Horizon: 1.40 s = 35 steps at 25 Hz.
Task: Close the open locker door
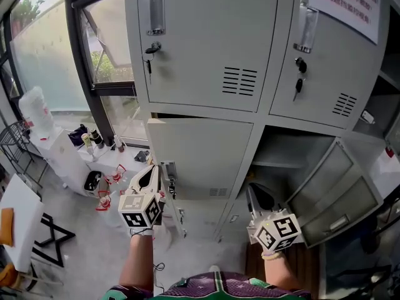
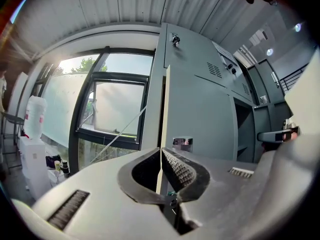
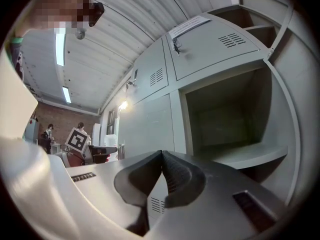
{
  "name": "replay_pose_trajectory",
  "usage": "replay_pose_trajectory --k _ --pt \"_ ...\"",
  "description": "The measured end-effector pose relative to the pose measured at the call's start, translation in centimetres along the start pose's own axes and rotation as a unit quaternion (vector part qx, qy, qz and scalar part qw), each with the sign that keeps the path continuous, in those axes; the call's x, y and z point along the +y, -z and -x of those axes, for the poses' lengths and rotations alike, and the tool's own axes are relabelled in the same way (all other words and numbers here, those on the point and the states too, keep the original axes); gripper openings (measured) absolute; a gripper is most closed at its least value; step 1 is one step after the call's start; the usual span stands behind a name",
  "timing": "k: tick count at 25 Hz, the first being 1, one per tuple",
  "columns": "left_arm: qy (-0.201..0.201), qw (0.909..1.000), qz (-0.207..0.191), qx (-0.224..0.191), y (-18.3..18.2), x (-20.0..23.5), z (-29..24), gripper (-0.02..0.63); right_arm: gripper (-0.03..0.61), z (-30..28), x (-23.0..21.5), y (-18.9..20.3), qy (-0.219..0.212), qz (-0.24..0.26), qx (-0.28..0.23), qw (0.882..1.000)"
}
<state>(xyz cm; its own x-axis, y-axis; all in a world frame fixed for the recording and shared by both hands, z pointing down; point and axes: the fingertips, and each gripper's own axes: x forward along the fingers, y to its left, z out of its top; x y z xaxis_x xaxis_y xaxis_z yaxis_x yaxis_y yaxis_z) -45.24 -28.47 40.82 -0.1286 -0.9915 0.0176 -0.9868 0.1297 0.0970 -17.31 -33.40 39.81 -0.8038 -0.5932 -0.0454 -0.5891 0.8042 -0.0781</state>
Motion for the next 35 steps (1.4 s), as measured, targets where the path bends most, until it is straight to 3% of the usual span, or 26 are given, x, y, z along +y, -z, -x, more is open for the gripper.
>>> replay_pose_trajectory --k 3,10,35 --pt "-0.004 1.0 -0.002 -0.005 -0.6 0.2 0.0 0.025 0.005 -0.4 -0.4 0.0 -0.001 0.0 0.0 1.0" --pt "0.028 0.9996 -0.008 0.001 -0.4 -1.4 -0.2 0.025 0.005 -1.1 0.1 0.5 -0.009 -0.004 0.004 1.0" --pt "0.017 0.9998 -0.003 0.01 0.0 -0.1 -4.2 0.025 0.005 -0.2 -2.3 1.2 0.018 -0.008 0.011 1.0"
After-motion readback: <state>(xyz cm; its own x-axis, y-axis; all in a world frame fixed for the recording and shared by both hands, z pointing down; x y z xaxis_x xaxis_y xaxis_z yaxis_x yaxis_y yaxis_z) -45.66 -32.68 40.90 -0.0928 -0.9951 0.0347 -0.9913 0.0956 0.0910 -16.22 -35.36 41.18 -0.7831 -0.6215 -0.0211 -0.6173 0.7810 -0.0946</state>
